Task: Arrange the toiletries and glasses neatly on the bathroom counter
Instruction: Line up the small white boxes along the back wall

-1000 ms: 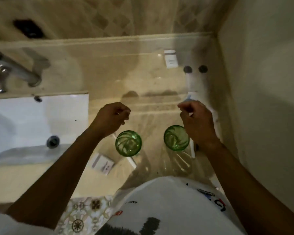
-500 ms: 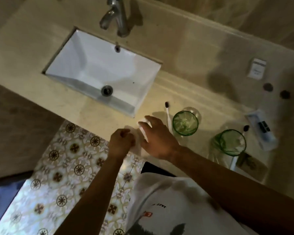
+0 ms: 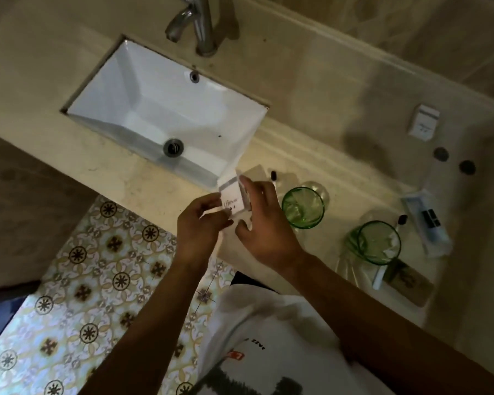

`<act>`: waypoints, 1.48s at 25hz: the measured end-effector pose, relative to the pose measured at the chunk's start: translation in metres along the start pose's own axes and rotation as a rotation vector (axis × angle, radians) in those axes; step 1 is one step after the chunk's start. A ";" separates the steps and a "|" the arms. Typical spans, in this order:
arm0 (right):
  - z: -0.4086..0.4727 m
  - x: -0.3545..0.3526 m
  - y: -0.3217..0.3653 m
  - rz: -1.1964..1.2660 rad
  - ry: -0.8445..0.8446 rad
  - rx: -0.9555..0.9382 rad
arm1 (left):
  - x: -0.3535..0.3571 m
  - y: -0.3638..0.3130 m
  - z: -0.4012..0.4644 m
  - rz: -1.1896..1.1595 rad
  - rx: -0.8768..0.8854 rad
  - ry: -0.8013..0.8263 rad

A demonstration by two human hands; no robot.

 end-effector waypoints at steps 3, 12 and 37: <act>0.012 -0.039 -0.013 0.020 -0.105 0.058 | 0.042 -0.022 0.000 -0.049 0.047 0.112; 0.041 -0.138 -0.149 -0.015 -0.235 0.394 | 0.208 -0.008 0.051 0.354 0.076 0.354; 0.069 -0.223 -0.387 -0.294 -0.486 0.698 | 0.438 0.106 0.109 1.318 0.918 0.995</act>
Point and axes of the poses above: each hand's wrist, its own z-axis towards the middle knuckle, its own x-axis out of the palm, y = z × x, the point moved 7 cm from there along z, towards the middle knuckle, and after that the axes turned 15 degrees about -z, right-handed, at the moved point
